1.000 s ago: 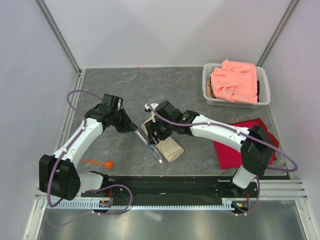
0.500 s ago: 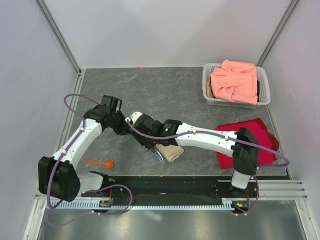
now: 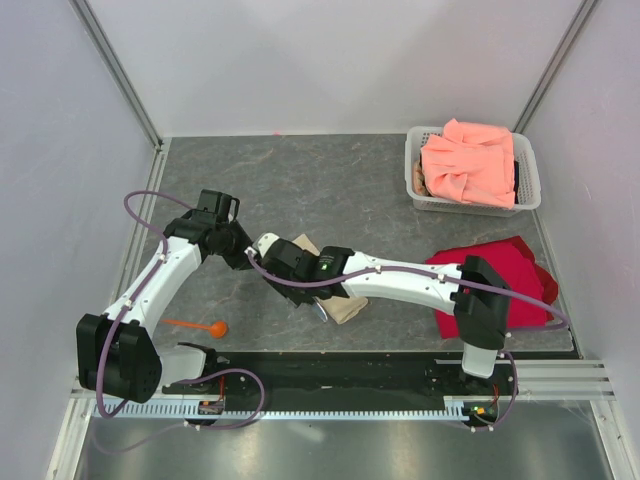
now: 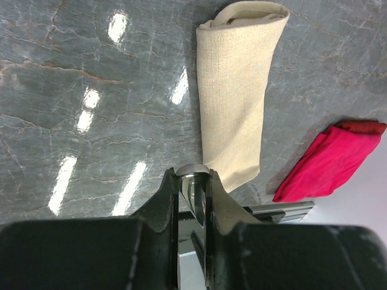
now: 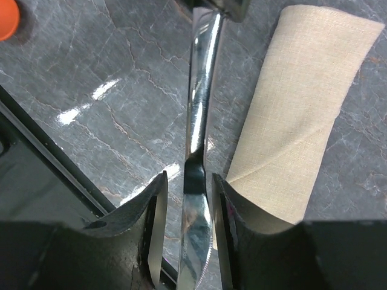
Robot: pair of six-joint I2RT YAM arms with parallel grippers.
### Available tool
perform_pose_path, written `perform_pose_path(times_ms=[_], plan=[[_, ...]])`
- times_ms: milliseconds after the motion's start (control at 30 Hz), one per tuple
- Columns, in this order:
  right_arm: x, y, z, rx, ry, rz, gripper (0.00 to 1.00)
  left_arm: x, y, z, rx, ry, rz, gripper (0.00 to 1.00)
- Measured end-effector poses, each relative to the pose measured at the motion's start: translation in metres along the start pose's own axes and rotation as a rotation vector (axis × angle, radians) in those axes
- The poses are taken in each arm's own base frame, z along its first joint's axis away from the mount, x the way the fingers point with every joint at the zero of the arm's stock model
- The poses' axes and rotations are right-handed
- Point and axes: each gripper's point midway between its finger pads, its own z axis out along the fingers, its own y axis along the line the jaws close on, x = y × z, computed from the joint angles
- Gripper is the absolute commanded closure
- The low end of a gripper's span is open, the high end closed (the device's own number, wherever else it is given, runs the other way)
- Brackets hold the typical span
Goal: Fold the napkin into a case and place the utensils inside
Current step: Pass from the left arm to the right
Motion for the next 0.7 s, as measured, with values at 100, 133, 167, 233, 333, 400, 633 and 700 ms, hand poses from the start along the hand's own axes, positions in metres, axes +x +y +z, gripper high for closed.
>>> perform_pose_path(times_ms=[100,133,167,233,333,400,633,700], plan=[[0.004,0.003,0.004,0.008,0.015,-0.019,0.60,0.000,0.000,0.000,0.003,0.004,-0.004,0.98],[0.006,0.003,0.006,0.015,0.023,-0.027,0.64,0.000,0.000,0.000,0.002,0.004,-0.006,0.98],[0.007,0.003,0.006,0.022,0.029,-0.034,0.70,0.000,0.001,0.000,0.000,0.005,-0.008,0.98],[0.006,0.001,0.007,0.036,0.030,-0.049,1.00,0.001,0.002,0.000,-0.002,0.008,-0.014,0.98],[0.004,-0.001,0.005,0.053,0.034,-0.066,1.00,0.001,0.000,0.000,0.014,0.019,-0.019,0.76],[0.005,-0.002,0.005,0.067,0.034,-0.063,1.00,0.001,-0.002,-0.001,0.036,0.028,-0.008,0.54],[0.042,-0.029,-0.003,0.056,0.103,-0.002,1.00,-0.015,-0.021,-0.007,0.206,-0.025,0.026,0.45],[0.061,-0.046,-0.010,0.037,0.146,0.040,1.00,-0.019,-0.037,-0.004,0.273,-0.025,0.054,0.60]])
